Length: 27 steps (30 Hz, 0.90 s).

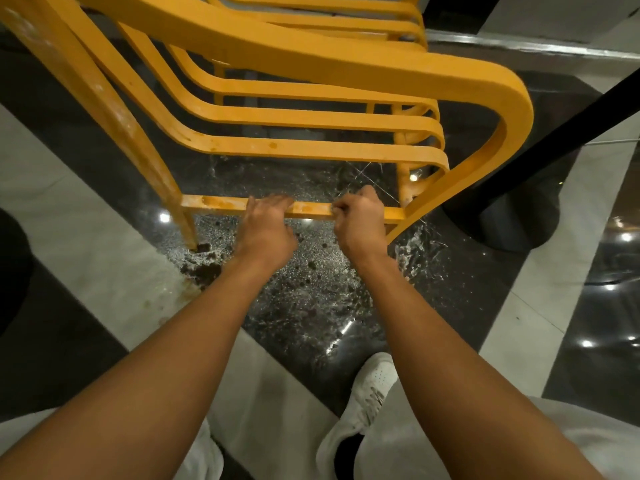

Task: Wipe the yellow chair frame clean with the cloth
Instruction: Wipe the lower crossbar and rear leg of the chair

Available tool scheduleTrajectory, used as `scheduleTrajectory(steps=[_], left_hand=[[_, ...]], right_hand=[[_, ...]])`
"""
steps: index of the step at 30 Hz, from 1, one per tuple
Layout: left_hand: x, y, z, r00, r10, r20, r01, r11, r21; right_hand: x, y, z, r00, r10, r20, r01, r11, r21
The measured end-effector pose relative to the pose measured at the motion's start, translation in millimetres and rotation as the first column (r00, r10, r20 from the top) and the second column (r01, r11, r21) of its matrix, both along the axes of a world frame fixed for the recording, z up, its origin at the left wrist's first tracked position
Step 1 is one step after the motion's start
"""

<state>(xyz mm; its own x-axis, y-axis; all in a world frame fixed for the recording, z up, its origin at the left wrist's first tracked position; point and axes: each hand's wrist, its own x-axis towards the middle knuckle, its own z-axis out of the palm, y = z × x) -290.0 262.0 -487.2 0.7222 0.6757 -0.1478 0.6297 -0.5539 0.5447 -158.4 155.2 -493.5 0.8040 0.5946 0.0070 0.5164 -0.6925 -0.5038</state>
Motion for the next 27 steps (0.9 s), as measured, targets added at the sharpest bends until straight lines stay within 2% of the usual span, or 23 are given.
scheduleTrajectory(steps=[2, 5, 7, 10, 12, 16, 21, 25, 27], left_hand=[[0, 0, -7, 1.0, -0.023, -0.006, 0.023, 1.0, 0.008], [-2, 1, -13, 0.998, -0.057, -0.029, 0.057, 0.998, 0.001], [-3, 2, -16, 0.998, -0.057, -0.015, 0.057, 0.998, 0.012], [-3, 1, -20, 0.999, -0.05, 0.003, 0.05, 0.998, 0.032], [-3, 1, -19, 0.999, -0.052, 0.007, 0.052, 0.998, 0.027], [-4, 3, -19, 0.999, -0.043, 0.031, 0.042, 0.999, 0.019], [-4, 2, -17, 0.998, -0.044, 0.034, 0.043, 0.999, 0.027], [-6, 5, -16, 0.998, -0.047, 0.036, 0.046, 0.999, 0.018], [-6, 5, -17, 0.998, -0.053, 0.04, 0.052, 0.998, 0.027]], right_hand=[[-1, -8, -3, 0.999, 0.052, 0.0, -0.052, 0.999, 0.015], [13, -17, -3, 0.995, -0.096, -0.02, 0.097, 0.995, 0.032], [11, -9, -2, 0.991, -0.13, 0.002, 0.13, 0.991, 0.016], [-2, 1, -2, 1.0, 0.005, -0.001, -0.005, 1.0, -0.002], [2, -5, -1, 1.0, 0.028, -0.014, -0.028, 1.0, -0.005], [16, -5, 4, 0.992, -0.126, -0.003, 0.126, 0.992, -0.009], [-2, 3, 3, 0.999, 0.024, -0.034, -0.025, 1.0, -0.016], [15, -11, 3, 0.989, -0.135, -0.059, 0.136, 0.991, 0.016], [8, -1, 4, 0.989, -0.142, -0.032, 0.143, 0.99, 0.01]])
